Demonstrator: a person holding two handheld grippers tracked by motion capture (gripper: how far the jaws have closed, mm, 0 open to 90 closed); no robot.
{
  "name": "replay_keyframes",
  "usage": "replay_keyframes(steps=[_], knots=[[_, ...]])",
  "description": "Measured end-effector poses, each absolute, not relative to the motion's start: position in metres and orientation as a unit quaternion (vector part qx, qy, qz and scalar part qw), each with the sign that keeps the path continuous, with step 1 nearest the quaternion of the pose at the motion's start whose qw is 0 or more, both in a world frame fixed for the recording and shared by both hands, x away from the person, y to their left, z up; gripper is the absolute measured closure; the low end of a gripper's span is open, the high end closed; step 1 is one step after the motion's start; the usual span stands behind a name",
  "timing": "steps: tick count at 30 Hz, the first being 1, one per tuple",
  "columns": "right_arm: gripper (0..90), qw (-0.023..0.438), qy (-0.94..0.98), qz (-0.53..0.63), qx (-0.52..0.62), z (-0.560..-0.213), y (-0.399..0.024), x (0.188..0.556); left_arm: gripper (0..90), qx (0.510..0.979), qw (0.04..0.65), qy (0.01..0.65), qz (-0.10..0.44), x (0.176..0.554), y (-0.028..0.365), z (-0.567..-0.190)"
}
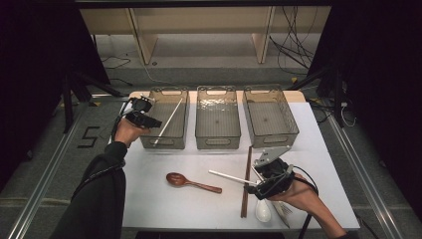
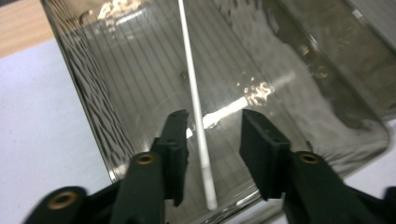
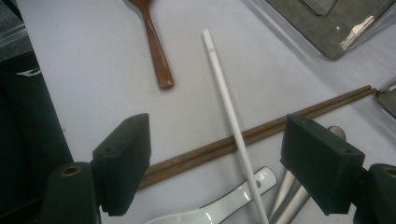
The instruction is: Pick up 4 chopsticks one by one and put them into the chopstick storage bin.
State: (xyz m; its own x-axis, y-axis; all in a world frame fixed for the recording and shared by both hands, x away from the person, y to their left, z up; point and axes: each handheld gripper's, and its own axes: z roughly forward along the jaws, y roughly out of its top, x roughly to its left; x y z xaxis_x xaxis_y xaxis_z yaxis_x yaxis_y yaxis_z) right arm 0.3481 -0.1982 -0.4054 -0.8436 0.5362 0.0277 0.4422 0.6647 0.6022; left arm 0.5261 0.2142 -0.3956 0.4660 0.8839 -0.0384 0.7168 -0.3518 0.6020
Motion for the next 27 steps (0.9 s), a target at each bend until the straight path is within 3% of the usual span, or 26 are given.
replay_keyframes(steps=[6, 11, 19, 27], knots=[[25.3, 0.077, 0.91, 0.308, 0.266, -0.405, -0.197, 0.348, 37.6, 0.807, 0.311, 0.482, 0.144, 0.509, 0.212, -0.38], [26.0, 0.08, 0.91, 0.302, 0.271, -0.406, -0.199, 0.35, 25.3, 0.808, 0.354, 0.449, 0.145, 0.482, 0.207, -0.369], [30.1, 0.085, 0.921, 0.264, 0.275, -0.41, -0.197, 0.357, 15.6, 0.81, 0.394, 0.413, 0.138, 0.444, 0.2, -0.365], [41.9, 0.076, 0.938, 0.211, 0.264, -0.421, -0.19, 0.368, 14.4, 0.823, 0.393, 0.389, 0.13, 0.421, 0.19, -0.372]])
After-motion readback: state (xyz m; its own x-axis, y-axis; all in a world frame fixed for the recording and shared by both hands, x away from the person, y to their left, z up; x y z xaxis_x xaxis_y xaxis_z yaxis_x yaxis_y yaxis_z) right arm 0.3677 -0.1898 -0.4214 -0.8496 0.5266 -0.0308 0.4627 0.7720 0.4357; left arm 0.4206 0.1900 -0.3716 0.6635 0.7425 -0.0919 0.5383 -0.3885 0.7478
